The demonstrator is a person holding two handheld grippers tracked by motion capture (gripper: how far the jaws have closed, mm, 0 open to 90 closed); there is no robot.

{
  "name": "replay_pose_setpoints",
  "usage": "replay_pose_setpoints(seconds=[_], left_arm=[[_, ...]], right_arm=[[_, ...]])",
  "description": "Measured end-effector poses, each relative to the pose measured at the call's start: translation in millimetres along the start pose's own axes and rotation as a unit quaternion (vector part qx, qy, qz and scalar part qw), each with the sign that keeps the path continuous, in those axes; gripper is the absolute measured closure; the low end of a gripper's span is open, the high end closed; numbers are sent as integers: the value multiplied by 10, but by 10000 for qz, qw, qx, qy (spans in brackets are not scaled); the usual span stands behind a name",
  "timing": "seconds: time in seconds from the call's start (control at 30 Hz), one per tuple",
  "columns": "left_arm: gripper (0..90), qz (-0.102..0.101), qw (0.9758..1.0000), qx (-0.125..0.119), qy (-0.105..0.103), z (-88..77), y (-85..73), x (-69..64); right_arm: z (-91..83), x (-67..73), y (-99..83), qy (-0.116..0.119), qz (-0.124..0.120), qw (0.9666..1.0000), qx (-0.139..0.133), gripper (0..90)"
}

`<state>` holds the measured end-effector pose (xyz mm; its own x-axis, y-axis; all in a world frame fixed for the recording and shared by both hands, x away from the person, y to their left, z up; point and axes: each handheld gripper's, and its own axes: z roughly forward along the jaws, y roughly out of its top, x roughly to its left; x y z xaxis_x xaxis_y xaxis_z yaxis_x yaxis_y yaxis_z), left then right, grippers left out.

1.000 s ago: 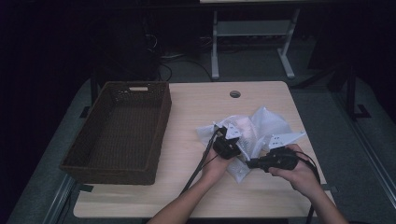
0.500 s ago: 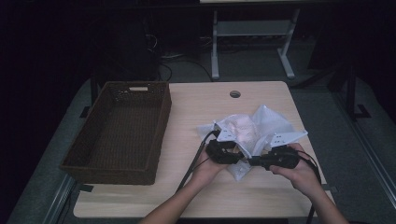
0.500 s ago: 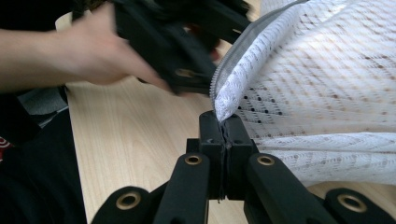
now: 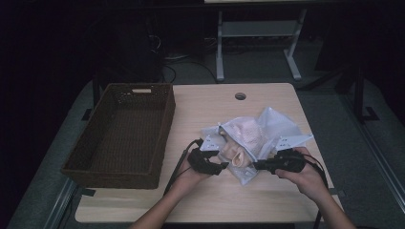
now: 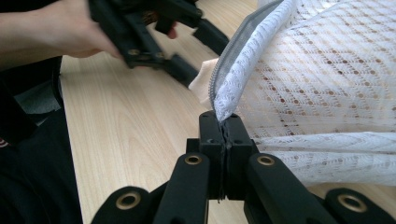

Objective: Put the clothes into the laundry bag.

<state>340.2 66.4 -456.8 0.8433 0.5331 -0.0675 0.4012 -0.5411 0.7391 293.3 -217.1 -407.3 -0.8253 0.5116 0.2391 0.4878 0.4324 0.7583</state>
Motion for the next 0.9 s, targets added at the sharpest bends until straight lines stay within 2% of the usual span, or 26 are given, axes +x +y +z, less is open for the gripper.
replay_pose_setpoints(seconds=[0.07, 0.13, 0.23, 0.27, 0.33, 0.5, 0.57, 0.63, 0.7, 0.8, 0.9], left_arm=[[397, -2, 9999, 56, 92, 77, 26, 44], [452, 26, 9999, 14, 101, 121, 59, 64], [700, 72, 10000, 3, -1, 138, 93, 48], [774, 176, 9997, -22, -148, 109, 136, -13], [841, 318, 9989, -128, -329, 56, 196, -109], [876, 650, 9952, -465, -562, 21, 402, -378], [877, 715, 9954, -430, -472, 116, 495, -437], [879, 588, 9963, -431, -459, 223, 550, -429], [881, 481, 9974, -404, -361, 358, 596, -397], [881, 414, 9983, -339, -237, 551, 621, -346], [879, 283, 9986, -413, -174, 648, 621, -293]], right_arm=[[5, 4, -3, -2, -2, 10000, 9, 887], [4, 0, -3, 2, -8, 10000, 3, 887], [3, -7, -3, -4, -4, 10000, -11, 887], [3, -9, -3, -9, -1, 10000, -14, 887], [4, -13, -2, -33, 9, 10000, -15, 887], [3, -6, 18, -53, 2, 10000, -50, 888], [-1, 8, 30, -59, -24, 10000, -54, 888], [-5, 19, 33, -33, -17, 10000, -56, 888], [-8, 31, 33, 27, -38, 10000, -57, 888], [-15, 48, 34, 114, -70, 9999, -63, 888], [-26, 38, 28, 122, -93, 9999, -76, 888]])
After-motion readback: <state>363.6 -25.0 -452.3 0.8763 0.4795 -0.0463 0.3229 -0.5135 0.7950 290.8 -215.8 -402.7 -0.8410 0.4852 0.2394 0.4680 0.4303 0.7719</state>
